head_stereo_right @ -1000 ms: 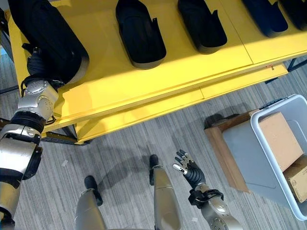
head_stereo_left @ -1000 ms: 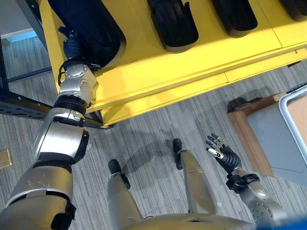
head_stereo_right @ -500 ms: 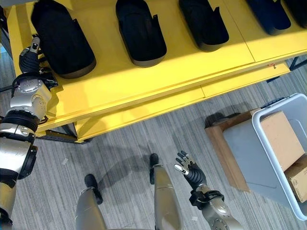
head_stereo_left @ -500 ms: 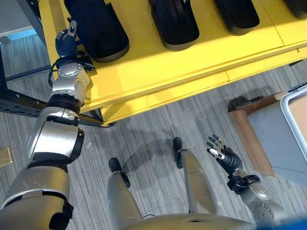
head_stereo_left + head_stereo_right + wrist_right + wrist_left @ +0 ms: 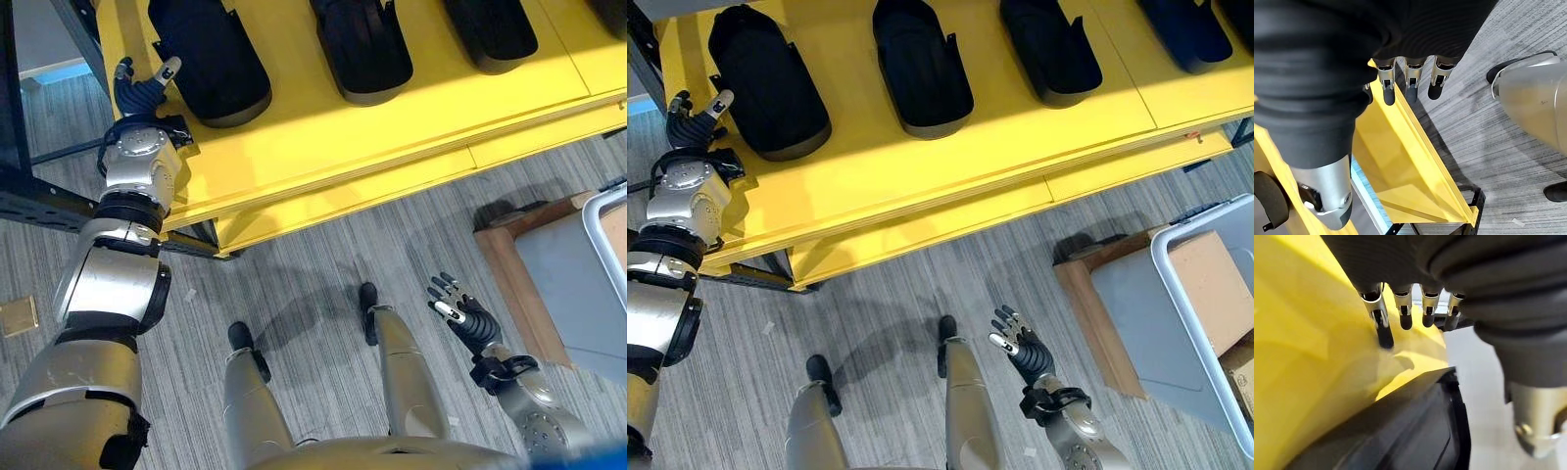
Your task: Move parts from the plastic box to the shelf.
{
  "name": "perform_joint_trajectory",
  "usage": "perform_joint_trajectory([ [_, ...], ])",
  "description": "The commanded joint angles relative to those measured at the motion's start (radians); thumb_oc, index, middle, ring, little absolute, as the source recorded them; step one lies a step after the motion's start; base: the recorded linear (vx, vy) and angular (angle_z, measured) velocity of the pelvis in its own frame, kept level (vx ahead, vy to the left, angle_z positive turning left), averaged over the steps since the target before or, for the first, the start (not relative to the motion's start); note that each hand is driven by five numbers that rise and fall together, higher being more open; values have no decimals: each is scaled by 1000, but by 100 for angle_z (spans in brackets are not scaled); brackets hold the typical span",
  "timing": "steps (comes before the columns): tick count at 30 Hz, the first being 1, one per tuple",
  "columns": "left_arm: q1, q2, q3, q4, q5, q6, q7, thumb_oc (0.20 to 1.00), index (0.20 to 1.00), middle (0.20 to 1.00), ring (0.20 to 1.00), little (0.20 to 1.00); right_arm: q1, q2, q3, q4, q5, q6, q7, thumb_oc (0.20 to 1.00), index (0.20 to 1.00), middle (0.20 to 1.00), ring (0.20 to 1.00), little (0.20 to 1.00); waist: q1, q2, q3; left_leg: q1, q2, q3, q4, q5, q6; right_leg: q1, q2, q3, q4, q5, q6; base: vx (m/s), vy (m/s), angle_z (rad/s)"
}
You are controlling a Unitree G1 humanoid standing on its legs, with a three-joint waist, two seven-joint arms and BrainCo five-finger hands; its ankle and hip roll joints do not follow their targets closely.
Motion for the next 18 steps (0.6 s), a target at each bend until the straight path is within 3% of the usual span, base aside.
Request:
perform_joint_trajectory([
  [1,-47,82,19,34,31,-32,-3,1000,1000,1000,1000,1000,29,-43,-42,-40,19,-28,14,1000,1000,1000,1000,1000,-7,22,-28,-27,-23,-7,14,20,54,48,-10,-37,-11,-17,34,0,0,0],
  [8,-84,149,-71,-7,275,0,3,1000,1000,1000,1000,1000,22,-66,-51,-43,12,-27,29,1000,1000,1000,1000,1000,0,29,-22,35,-28,-1,-19,30,49,110,-10,-40,-33,-13,37,0,0,0],
  [12,-65,216,-153,-245,530,4,55,1000,1000,1000,1000,1000,23,-77,-69,-46,10,-36,47,1000,1000,1000,1000,1000,8,30,-5,89,-33,4,-55,45,44,162,-9,-47,-56,-9,40,-4,-6,2],
  [13,-62,216,-150,-247,531,5,56,1000,1000,1000,1000,1000,24,-78,-69,-46,10,-36,47,1000,1000,1000,1000,1000,7,30,-4,91,-33,4,-56,45,44,163,-9,-47,-57,-9,40,-1,-5,9],
  [15,47,249,-119,-445,674,-18,68,1000,1000,1000,1000,1000,38,-79,-76,-36,2,-41,63,1000,1000,1000,1000,1000,17,27,13,147,-30,14,-93,58,36,212,-3,-46,-82,-6,40,6,-6,7],
  [17,70,251,-110,-468,694,-20,64,1000,1000,1000,1000,1000,42,-81,-78,-36,1,-42,66,1000,1000,1000,1000,1000,16,28,16,157,-29,15,-98,61,34,221,-3,-46,-88,-4,40,5,0,-4],
  [18,116,253,-97,-525,773,-21,61,1000,1000,1000,1000,1000,56,-90,-85,-36,-1,-42,75,1000,1000,1000,1000,1000,14,27,20,185,-26,21,-114,66,30,244,2,-41,-103,-2,41,11,1,-5],
])
